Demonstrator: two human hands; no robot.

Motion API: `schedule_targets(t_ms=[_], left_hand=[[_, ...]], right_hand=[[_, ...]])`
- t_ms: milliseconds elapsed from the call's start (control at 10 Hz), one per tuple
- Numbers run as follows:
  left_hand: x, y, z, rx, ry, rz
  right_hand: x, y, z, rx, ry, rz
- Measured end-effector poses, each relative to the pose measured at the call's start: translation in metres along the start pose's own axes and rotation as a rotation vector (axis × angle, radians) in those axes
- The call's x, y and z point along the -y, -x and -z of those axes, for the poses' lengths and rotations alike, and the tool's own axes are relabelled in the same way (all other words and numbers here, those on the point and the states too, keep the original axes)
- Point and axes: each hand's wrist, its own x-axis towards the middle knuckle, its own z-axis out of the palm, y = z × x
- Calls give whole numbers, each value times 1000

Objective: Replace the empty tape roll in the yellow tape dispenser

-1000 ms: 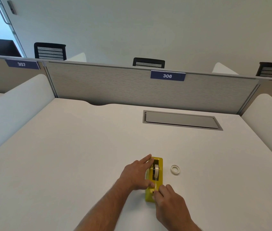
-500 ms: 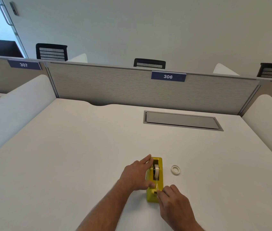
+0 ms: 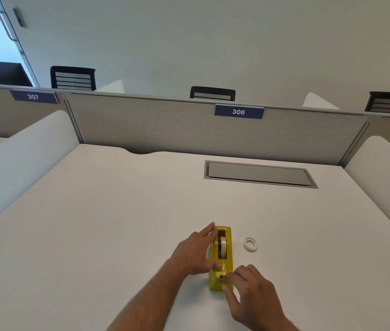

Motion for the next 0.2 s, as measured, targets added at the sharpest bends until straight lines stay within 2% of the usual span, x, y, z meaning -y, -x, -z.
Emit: schedule_targets(t_ms=[200], left_hand=[[2, 7, 8, -91, 98, -20]], right_hand=[[-5, -11, 36, -200, -246, -31]])
